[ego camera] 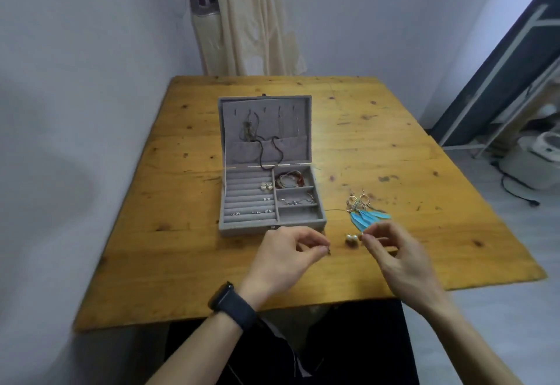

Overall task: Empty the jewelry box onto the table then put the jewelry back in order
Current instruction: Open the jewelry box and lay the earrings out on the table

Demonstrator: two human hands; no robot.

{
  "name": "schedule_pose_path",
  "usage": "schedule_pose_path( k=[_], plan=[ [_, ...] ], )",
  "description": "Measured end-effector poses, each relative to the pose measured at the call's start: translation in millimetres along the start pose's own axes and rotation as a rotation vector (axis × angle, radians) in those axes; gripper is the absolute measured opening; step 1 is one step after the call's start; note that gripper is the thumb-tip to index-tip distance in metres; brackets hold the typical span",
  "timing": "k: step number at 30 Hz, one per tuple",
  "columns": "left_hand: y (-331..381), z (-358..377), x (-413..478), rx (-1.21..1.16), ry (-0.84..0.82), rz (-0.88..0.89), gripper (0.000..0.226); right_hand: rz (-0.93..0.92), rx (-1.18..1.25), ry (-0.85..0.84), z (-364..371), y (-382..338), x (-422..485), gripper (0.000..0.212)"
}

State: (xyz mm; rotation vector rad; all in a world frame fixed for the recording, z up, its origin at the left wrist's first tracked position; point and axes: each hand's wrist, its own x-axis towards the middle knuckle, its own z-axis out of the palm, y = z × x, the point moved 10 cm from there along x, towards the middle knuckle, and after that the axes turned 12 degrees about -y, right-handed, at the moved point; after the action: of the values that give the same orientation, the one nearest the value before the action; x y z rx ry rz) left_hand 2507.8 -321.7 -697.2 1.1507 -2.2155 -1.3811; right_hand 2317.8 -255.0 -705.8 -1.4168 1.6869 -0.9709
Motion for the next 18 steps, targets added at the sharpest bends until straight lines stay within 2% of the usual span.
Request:
schedule_pose_path(
  k=[6,11,18],
  plan=[
    [1.1,61.9,12.1,0.091,-0.136,-0.056,0.013,0.075,-0.095,-0.123,4.0,32.8,-27.7,0.005],
    [-5.2,65.4,26.8,0.182,-0.100,-0.148,0.008,0.096,-0.199,-0.148,3.7,40.0,-12.4,0.005],
    [-5.0,58.8,36.6,0.271,-0.015,-0.179,0.007,0.046,-0.254,-0.135,1.0,37.1,3.6,0.004]
  ],
)
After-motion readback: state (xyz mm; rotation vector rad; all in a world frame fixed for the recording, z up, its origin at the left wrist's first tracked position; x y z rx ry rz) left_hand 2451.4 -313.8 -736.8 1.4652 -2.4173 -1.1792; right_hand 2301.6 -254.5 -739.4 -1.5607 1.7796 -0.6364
